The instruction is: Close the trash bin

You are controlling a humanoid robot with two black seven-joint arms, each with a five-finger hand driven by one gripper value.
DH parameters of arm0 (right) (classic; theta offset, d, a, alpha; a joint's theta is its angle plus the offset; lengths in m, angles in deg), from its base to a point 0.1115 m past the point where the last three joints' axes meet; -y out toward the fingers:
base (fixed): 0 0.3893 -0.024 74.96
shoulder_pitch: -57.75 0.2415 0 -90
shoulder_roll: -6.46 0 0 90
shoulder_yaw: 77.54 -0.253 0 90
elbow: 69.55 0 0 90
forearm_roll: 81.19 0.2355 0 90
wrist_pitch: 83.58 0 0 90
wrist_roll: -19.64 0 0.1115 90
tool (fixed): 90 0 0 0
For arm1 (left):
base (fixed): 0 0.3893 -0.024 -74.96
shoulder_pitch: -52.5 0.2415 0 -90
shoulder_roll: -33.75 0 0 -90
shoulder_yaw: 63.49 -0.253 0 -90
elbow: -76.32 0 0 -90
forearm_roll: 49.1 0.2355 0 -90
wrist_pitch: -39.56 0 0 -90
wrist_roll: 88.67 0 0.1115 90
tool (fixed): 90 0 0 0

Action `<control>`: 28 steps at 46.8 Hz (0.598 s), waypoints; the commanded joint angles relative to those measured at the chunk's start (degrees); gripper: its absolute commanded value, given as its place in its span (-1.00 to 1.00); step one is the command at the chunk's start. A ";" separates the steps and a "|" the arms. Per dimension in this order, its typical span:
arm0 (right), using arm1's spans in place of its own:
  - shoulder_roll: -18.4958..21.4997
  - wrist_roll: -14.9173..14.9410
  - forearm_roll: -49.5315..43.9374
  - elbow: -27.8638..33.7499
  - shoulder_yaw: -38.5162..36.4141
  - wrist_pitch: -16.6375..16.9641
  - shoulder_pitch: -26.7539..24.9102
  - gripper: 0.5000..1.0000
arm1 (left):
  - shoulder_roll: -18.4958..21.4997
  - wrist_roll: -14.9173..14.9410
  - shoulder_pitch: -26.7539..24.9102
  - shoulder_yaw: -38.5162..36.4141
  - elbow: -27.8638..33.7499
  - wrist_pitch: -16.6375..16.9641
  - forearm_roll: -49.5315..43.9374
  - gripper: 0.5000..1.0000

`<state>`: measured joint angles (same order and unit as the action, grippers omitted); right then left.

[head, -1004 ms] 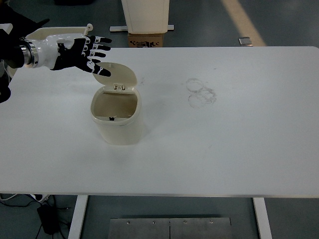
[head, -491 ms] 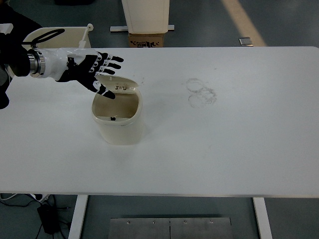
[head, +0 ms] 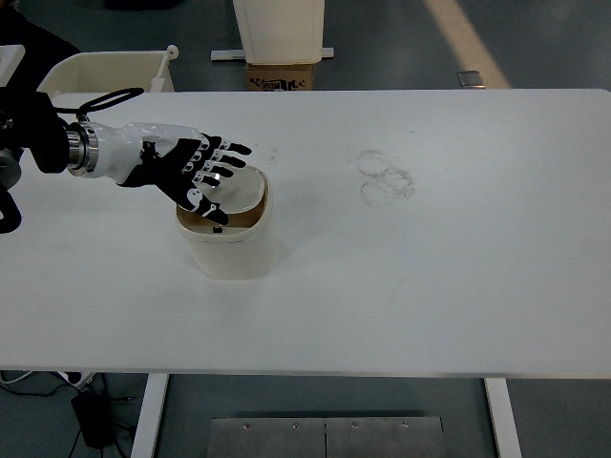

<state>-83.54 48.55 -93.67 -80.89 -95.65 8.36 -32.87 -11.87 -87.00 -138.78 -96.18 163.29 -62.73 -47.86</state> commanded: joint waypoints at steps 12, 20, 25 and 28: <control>0.00 0.01 0.00 0.00 0.00 0.08 0.26 0.97 | 0.19 0.01 -0.59 -0.26 1.01 -0.55 0.00 1.00; 0.00 0.01 0.00 0.00 0.00 0.08 0.26 0.97 | 0.01 0.01 -1.74 -0.35 1.45 -0.64 0.00 1.00; 0.00 0.01 0.00 0.00 0.00 0.08 0.35 0.97 | 0.19 0.27 -2.17 -0.52 2.59 -0.64 0.00 1.00; 0.00 0.01 0.00 0.00 0.09 0.08 0.35 0.97 | 0.27 0.27 -2.70 -1.31 3.29 -0.64 0.00 1.00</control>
<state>-83.54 48.56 -93.67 -80.89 -95.62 8.45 -32.53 -11.72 -86.81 -141.01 -96.89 165.96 -63.36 -47.86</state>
